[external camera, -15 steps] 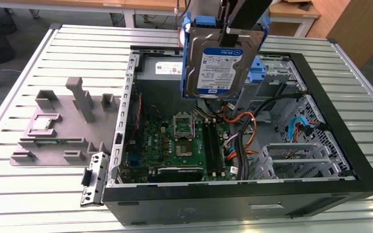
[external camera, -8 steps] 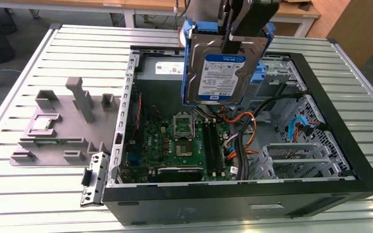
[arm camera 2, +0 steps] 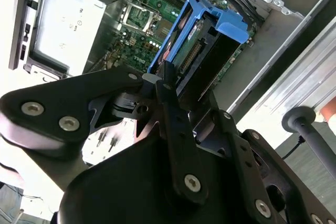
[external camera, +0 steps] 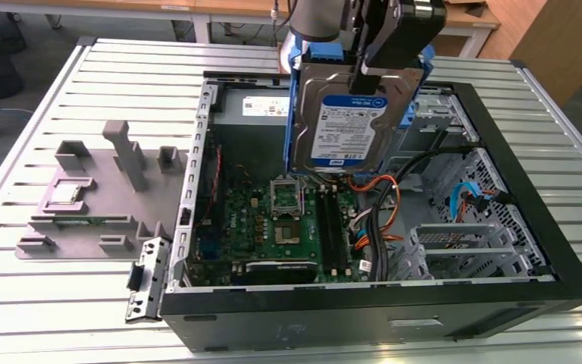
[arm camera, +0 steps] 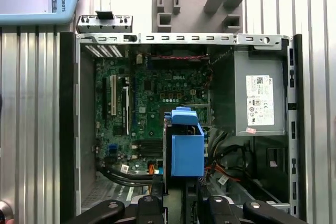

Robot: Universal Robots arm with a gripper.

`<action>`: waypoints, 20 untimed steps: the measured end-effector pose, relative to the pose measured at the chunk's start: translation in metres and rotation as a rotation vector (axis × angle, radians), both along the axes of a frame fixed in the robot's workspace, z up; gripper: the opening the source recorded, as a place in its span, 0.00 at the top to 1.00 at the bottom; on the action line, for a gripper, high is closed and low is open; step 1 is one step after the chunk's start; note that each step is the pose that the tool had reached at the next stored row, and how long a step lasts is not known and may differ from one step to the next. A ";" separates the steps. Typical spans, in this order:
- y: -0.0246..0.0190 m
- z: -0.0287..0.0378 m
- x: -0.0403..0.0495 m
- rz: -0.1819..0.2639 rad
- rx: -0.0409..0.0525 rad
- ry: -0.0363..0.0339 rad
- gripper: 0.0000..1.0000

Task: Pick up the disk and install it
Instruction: 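Pick up the disk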

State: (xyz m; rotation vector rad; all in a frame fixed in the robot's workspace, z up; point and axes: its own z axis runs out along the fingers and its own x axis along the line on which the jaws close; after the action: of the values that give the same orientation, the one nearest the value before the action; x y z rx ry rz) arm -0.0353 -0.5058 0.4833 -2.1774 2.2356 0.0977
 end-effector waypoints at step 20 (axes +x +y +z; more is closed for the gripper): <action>-0.0271 -0.0002 0.0010 -0.001 -0.0139 0.0000 0.65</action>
State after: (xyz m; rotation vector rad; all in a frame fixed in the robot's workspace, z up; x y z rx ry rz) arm -0.0343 -0.5329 0.4831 -2.1834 2.2438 0.0824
